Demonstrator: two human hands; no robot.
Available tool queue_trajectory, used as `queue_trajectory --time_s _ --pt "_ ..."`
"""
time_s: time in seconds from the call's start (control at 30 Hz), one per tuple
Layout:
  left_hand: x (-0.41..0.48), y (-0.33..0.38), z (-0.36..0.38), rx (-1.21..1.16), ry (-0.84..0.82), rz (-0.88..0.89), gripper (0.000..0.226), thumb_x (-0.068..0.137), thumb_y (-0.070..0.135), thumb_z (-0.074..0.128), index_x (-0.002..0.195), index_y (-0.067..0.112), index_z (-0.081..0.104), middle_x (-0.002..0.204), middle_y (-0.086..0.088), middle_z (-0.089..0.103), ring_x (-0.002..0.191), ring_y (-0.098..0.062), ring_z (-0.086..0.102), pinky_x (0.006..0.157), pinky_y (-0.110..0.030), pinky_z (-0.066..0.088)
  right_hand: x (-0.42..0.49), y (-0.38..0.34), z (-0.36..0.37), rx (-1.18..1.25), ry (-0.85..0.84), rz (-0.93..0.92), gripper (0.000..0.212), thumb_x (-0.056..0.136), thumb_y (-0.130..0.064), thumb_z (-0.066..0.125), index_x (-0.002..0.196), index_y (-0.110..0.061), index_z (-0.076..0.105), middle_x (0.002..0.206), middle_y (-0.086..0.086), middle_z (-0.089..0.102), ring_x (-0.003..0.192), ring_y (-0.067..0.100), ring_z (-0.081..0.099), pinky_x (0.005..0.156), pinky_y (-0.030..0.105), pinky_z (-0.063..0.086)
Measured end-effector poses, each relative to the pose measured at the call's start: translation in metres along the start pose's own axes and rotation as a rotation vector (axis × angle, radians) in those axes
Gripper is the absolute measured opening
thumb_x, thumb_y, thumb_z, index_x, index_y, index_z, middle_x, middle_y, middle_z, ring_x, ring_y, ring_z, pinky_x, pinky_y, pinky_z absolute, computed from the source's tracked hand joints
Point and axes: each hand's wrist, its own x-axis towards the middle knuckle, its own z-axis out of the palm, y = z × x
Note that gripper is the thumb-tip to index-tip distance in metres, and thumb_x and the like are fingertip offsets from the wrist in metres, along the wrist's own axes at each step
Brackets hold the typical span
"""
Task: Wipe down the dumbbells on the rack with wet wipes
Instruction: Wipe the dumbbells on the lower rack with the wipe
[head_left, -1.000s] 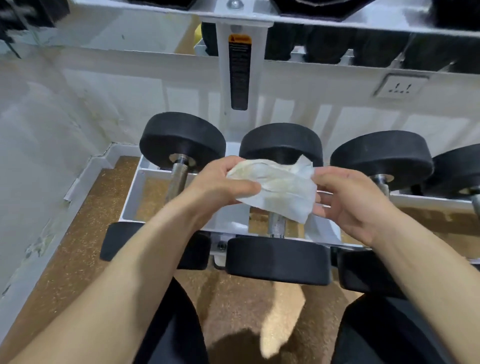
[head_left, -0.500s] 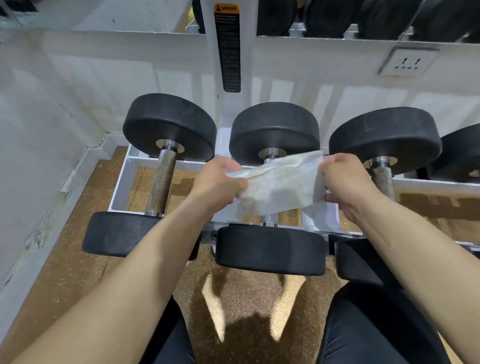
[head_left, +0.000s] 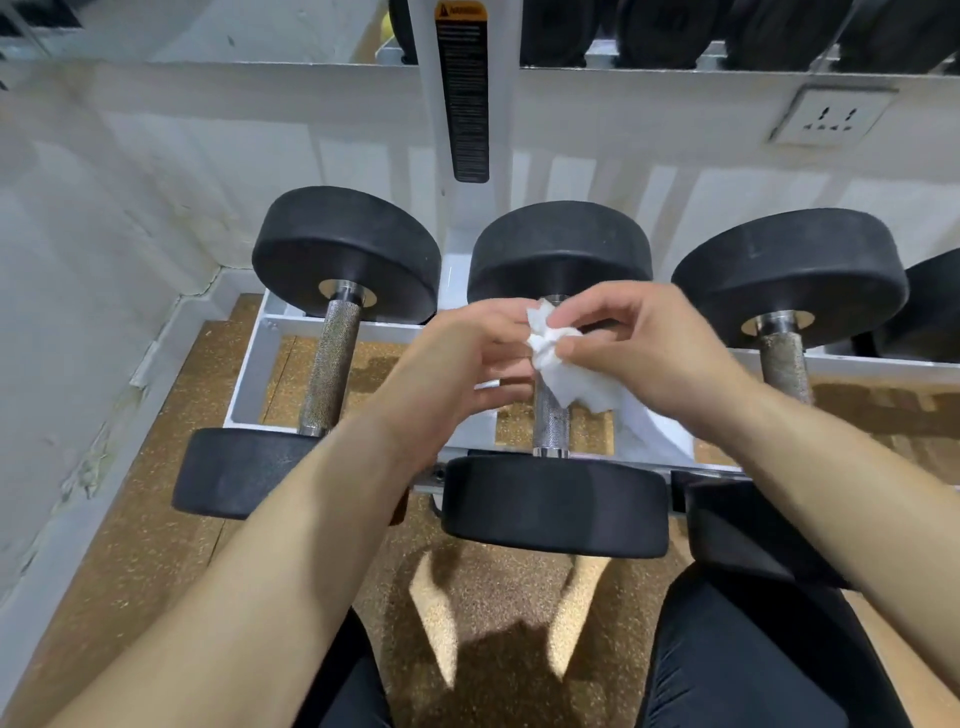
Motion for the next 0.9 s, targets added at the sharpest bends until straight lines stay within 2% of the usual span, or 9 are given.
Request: queue_trajectory --time_s 0.13,0.3,0.4,0.53,0.63,0.7,0.77,0.83,0.9 --pt "-0.009 -0.020 0.016 0.171 0.498 0.218 0.012 0.090 0.023 0.068 0.098 0.031 0.069 0.095 0.010 0.073 0.095 -0.012 0.069 0.091 -0.040 0.055 0.017 0.006 -0.012 -0.444 -0.029 -0.309 0.011 0.089 -0.017 0.076 0.096 -0.024 0.081 0.097 -0.011 0.072 0.088 0.004 0.065 0.082 0.018 0.051" --pt "-0.020 -0.045 0.033 -0.052 0.708 0.282 0.015 0.090 0.015 0.063 0.090 0.030 0.063 0.097 0.002 0.072 0.095 -0.020 0.068 0.094 -0.049 0.053 0.026 0.023 -0.018 -0.647 -0.359 -0.523 0.026 0.097 -0.011 0.062 0.118 -0.017 0.076 0.118 -0.009 0.068 0.109 0.007 0.058 0.095 0.006 0.037" --pt "-0.020 -0.046 0.031 -0.093 0.738 0.253 0.017 0.094 0.006 0.059 0.095 0.023 0.063 0.098 -0.003 0.072 0.089 -0.016 0.069 0.090 -0.043 0.054 0.030 0.031 -0.033 -0.940 -0.454 -0.751 0.042 0.098 -0.012 0.053 0.139 -0.020 0.061 0.144 -0.010 0.057 0.135 0.020 0.045 0.114 0.007 0.021" --pt "-0.017 -0.045 0.030 -0.083 0.699 0.217 0.015 0.094 0.009 0.059 0.095 0.025 0.062 0.100 -0.005 0.071 0.081 -0.012 0.068 0.077 -0.033 0.051 0.043 0.049 -0.039 -1.225 -0.466 -0.958 0.062 0.097 0.003 0.039 0.155 -0.018 0.036 0.164 0.002 0.032 0.150 0.025 0.032 0.121 0.041 0.030" --pt "-0.018 -0.045 0.031 -0.063 0.702 0.214 0.013 0.094 0.010 0.059 0.096 0.022 0.063 0.099 -0.005 0.071 0.077 -0.010 0.067 0.076 -0.033 0.053 0.048 0.053 -0.040 -1.221 -0.476 -1.032 0.053 0.109 -0.018 0.012 0.153 -0.017 0.042 0.160 0.005 0.040 0.147 0.025 0.039 0.117 0.045 0.038" --pt "-0.018 -0.046 0.031 -0.050 0.705 0.223 0.012 0.094 0.009 0.059 0.095 0.021 0.063 0.097 -0.006 0.071 0.075 -0.010 0.067 0.077 -0.035 0.052 0.041 0.047 -0.034 -1.187 -0.497 -0.971 0.056 0.111 -0.042 0.012 0.148 -0.025 0.050 0.154 -0.004 0.050 0.142 0.016 0.046 0.116 0.042 0.041" --pt "-0.019 -0.046 0.031 -0.051 0.706 0.230 0.014 0.093 0.008 0.059 0.093 0.021 0.062 0.095 -0.007 0.070 0.073 -0.009 0.066 0.078 -0.037 0.051 0.021 0.055 -0.016 -1.185 -0.513 -0.997 0.045 0.112 -0.031 0.025 0.139 -0.020 0.060 0.141 -0.004 0.062 0.132 0.014 0.056 0.107 0.042 0.051" --pt "-0.019 -0.045 0.031 -0.053 0.709 0.230 0.014 0.092 0.007 0.059 0.092 0.021 0.062 0.095 -0.009 0.070 0.072 -0.009 0.065 0.080 -0.038 0.051 0.008 0.069 -0.002 -1.022 -0.586 -1.017 0.057 0.114 -0.029 0.017 0.129 -0.013 0.069 0.136 0.002 0.066 0.128 0.017 0.059 0.099 0.044 0.056" --pt "-0.019 -0.046 0.032 -0.053 0.708 0.228 0.015 0.092 0.007 0.059 0.091 0.022 0.062 0.096 -0.011 0.070 0.073 -0.010 0.065 0.080 -0.038 0.051 0.013 0.061 -0.005 -0.988 -0.638 -1.088 0.050 0.114 -0.028 0.024 0.131 -0.009 0.067 0.140 0.004 0.062 0.133 0.017 0.053 0.108 0.039 0.048"
